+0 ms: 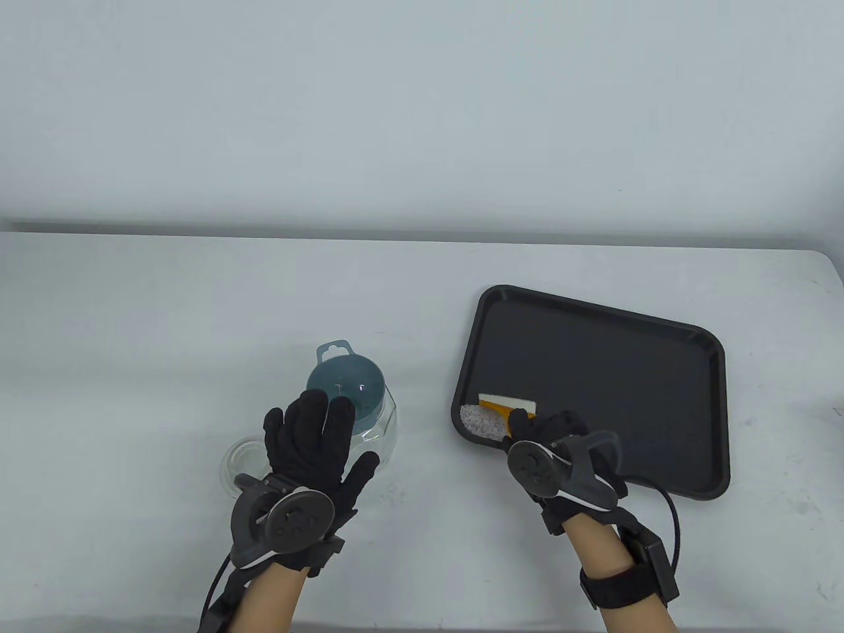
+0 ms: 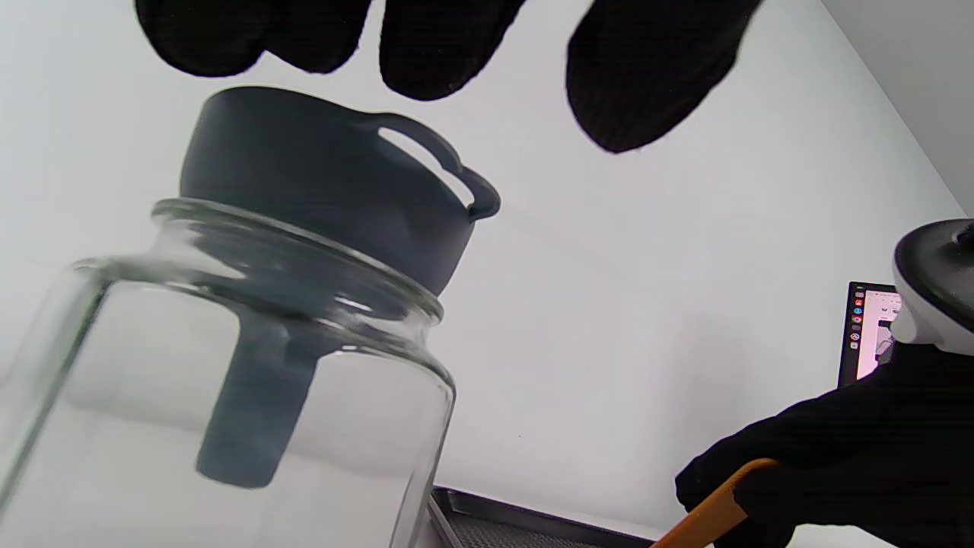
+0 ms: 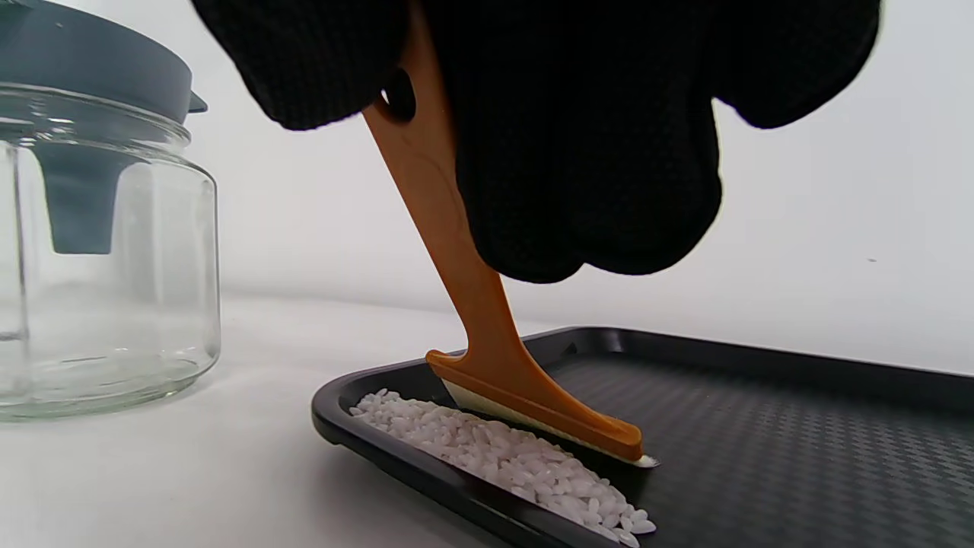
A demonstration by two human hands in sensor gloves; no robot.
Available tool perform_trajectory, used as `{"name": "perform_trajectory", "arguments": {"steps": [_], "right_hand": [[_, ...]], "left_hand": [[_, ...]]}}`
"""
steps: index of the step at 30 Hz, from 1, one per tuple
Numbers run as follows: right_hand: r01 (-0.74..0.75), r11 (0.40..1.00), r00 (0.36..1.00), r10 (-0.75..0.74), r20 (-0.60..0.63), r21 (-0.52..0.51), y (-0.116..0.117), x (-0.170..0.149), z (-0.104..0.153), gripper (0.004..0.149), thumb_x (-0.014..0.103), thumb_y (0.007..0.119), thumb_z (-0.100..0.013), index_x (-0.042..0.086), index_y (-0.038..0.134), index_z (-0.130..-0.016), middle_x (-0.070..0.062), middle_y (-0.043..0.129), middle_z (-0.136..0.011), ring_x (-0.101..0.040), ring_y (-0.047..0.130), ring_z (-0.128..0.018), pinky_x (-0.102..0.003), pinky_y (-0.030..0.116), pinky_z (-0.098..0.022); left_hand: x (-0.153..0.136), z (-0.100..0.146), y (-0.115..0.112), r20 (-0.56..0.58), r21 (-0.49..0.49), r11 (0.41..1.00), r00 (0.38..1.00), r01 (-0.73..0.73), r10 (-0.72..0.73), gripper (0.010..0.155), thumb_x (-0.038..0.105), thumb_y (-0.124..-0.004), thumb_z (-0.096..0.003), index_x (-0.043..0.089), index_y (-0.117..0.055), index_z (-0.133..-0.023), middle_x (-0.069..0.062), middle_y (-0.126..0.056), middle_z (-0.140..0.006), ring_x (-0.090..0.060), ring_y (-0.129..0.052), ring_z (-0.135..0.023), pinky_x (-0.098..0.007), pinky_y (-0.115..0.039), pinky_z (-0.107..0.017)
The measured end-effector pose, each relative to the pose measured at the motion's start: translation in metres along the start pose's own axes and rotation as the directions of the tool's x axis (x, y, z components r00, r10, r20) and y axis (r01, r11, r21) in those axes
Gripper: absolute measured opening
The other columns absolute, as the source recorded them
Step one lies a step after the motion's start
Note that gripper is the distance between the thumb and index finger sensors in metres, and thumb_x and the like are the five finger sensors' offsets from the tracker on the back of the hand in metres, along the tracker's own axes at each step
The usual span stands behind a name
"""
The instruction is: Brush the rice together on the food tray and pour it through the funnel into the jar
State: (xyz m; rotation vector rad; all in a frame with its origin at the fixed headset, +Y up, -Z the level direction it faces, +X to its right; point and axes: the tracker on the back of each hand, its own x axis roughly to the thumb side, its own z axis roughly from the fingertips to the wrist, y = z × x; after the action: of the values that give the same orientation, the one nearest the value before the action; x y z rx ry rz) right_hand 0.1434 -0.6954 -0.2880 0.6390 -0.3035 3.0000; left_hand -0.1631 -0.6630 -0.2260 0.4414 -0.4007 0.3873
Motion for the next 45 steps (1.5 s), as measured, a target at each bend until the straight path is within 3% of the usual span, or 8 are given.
{"name": "perform_trajectory", "arguments": {"steps": [6,13,17,21,34,37,40,45], "right_hand": [[0.016,0.998,1.0,-0.018,-0.023,-0.065,-0.016,-0.003,0.003,0.049,0.035,0.066,-0.049,0.001,0.083,-0.081,-0.011,0.098,-0.064,-0.035,0.099,-0.051,-0.06,0.066,-0.054],[0.198,0.915,0.968,-0.239,-0.077,-0.351,-0.048,-0.022,0.016,0.049,0.036,0.064,-0.05,0.001,0.082,-0.081,-0.009,0.099,-0.062,-0.032,0.101,-0.048,-0.058,0.069,-0.051],[0.484,0.784,0.836,-0.545,-0.059,-0.39,-0.052,-0.03,0.027,0.05,0.036,0.064,-0.051,-0.002,0.084,-0.076,-0.007,0.102,-0.055,-0.028,0.104,-0.04,-0.055,0.074,-0.046],[0.698,0.65,0.648,-0.752,-0.121,-0.3,-0.023,-0.037,0.032,0.05,0.036,0.064,-0.052,-0.003,0.086,-0.071,-0.005,0.103,-0.049,-0.025,0.105,-0.033,-0.054,0.077,-0.042],[0.941,0.328,0.267,-0.872,-0.41,-0.083,0.052,-0.049,0.033,0.05,0.035,0.063,-0.053,-0.006,0.084,-0.071,-0.007,0.103,-0.049,-0.025,0.105,-0.032,-0.053,0.077,-0.039],[0.943,0.33,0.275,-0.85,-0.45,-0.049,0.059,-0.052,0.034,0.051,0.035,0.063,-0.053,-0.007,0.084,-0.071,-0.008,0.103,-0.048,-0.026,0.105,-0.031,-0.054,0.077,-0.039],[0.902,0.431,0.374,-0.802,-0.466,-0.018,0.061,-0.055,0.033,0.051,0.036,0.065,-0.052,-0.007,0.086,-0.067,-0.006,0.104,-0.045,-0.026,0.106,-0.027,-0.054,0.078,-0.036],[0.861,0.498,0.471,-0.709,-0.524,0.1,0.064,-0.063,0.033,0.051,0.04,0.067,-0.052,-0.005,0.089,-0.062,-0.005,0.105,-0.04,-0.026,0.106,-0.023,-0.054,0.078,-0.034]], "left_hand": [[0.001,0.0,0.0,0.001,0.0,1.0,1.0,-0.002,0.002,0.078,0.044,-0.07,-0.0542,-0.003,-0.047,-0.112,-0.046,-0.04,-0.108,-0.074,-0.05,-0.091,-0.084,-0.026,-0.063],[0.0,0.0,0.0,0.002,0.006,1.0,1.0,-0.008,0.008,0.078,0.044,-0.07,-0.0542,-0.003,-0.047,-0.112,-0.046,-0.04,-0.108,-0.074,-0.049,-0.091,-0.084,-0.025,-0.063],[0.001,0.001,0.0,0.013,0.018,1.0,1.0,-0.007,0.006,0.078,0.044,-0.07,-0.0542,-0.003,-0.046,-0.112,-0.045,-0.04,-0.108,-0.074,-0.049,-0.091,-0.084,-0.026,-0.063],[0.003,0.001,-0.001,0.026,0.024,1.0,1.0,0.002,-0.003,0.078,0.044,-0.07,-0.0542,-0.002,-0.046,-0.112,-0.045,-0.04,-0.108,-0.073,-0.049,-0.092,-0.084,-0.025,-0.063],[0.005,0.002,-0.002,0.036,0.035,0.999,0.999,0.017,-0.019,0.078,0.044,-0.07,-0.0542,-0.002,-0.045,-0.112,-0.045,-0.038,-0.109,-0.073,-0.048,-0.093,-0.084,-0.025,-0.063],[0.005,0.002,-0.002,0.036,0.039,0.999,0.999,0.017,-0.018,0.078,0.044,-0.07,-0.0542,-0.002,-0.045,-0.112,-0.044,-0.038,-0.109,-0.073,-0.048,-0.093,-0.084,-0.025,-0.063],[0.005,0.002,-0.002,0.037,0.037,0.999,0.999,0.017,-0.018,0.078,0.044,-0.07,-0.0543,-0.002,-0.045,-0.112,-0.045,-0.038,-0.109,-0.073,-0.048,-0.092,-0.084,-0.025,-0.063],[0.006,0.002,-0.003,0.039,0.034,0.999,0.999,0.021,-0.022,0.079,0.044,-0.07,-0.0543,-0.002,-0.044,-0.113,-0.045,-0.037,-0.109,-0.073,-0.048,-0.093,-0.084,-0.025,-0.063]]}}
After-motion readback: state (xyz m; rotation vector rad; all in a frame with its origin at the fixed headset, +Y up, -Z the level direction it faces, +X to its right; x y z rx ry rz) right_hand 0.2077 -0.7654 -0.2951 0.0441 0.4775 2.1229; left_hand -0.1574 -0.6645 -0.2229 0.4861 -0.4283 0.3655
